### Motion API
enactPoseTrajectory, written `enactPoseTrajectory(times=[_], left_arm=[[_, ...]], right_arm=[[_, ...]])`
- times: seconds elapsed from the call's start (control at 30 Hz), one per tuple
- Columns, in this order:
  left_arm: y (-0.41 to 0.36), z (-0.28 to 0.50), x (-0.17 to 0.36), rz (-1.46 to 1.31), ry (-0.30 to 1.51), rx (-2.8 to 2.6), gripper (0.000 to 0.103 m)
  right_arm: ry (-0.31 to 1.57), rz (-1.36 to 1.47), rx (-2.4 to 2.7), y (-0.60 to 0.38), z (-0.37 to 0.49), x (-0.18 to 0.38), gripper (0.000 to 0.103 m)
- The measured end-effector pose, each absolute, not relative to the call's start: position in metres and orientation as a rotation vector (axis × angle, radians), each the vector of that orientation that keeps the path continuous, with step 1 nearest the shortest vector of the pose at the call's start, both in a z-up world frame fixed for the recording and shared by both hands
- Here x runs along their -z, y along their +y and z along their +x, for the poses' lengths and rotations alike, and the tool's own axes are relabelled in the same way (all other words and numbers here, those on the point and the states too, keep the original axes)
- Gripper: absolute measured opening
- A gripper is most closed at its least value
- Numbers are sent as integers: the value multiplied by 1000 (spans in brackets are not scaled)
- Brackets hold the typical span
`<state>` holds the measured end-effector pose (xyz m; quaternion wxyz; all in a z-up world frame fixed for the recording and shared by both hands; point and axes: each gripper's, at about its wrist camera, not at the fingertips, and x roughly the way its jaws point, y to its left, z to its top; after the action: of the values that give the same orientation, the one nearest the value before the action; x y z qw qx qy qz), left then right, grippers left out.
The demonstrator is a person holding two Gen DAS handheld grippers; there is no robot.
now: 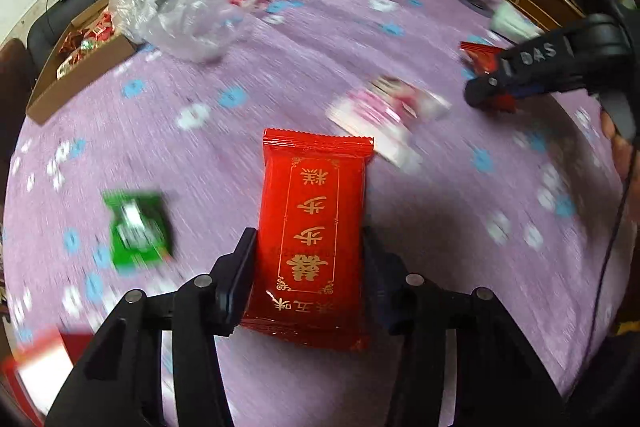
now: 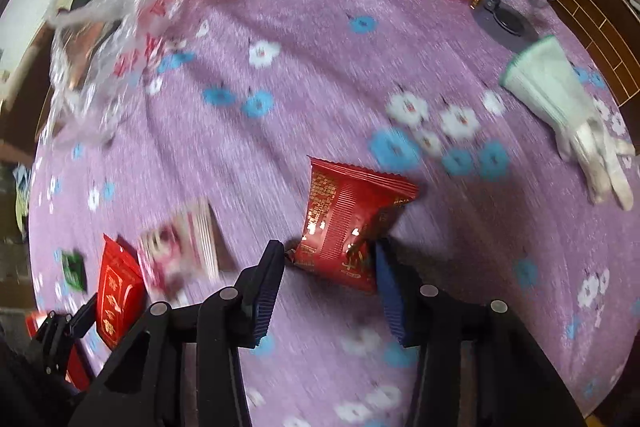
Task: Organize snacks
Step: 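Grasp the large red gold-lettered packet with the left tool while the right tool grasps a small red packet, then carry both red packets over the white tray and open both tools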
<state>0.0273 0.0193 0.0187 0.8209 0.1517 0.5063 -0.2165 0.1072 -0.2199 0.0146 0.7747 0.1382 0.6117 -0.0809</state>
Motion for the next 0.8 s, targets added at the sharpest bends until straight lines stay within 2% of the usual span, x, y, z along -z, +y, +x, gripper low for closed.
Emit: enactPoseTrajectory(times=[0.23,0.5,0.8], left_arm=[[24,-28,-19,283,1085,454,48],[52,-53,-23,181,1130,416,48],[81,-73,-44,116,1072,329,48]], right_arm=[[1311,155,103,-211,41,-19,47],[1292,325,-55,-212,-9,-25,46],[1272,289,-273,-158,-8,-42,45]])
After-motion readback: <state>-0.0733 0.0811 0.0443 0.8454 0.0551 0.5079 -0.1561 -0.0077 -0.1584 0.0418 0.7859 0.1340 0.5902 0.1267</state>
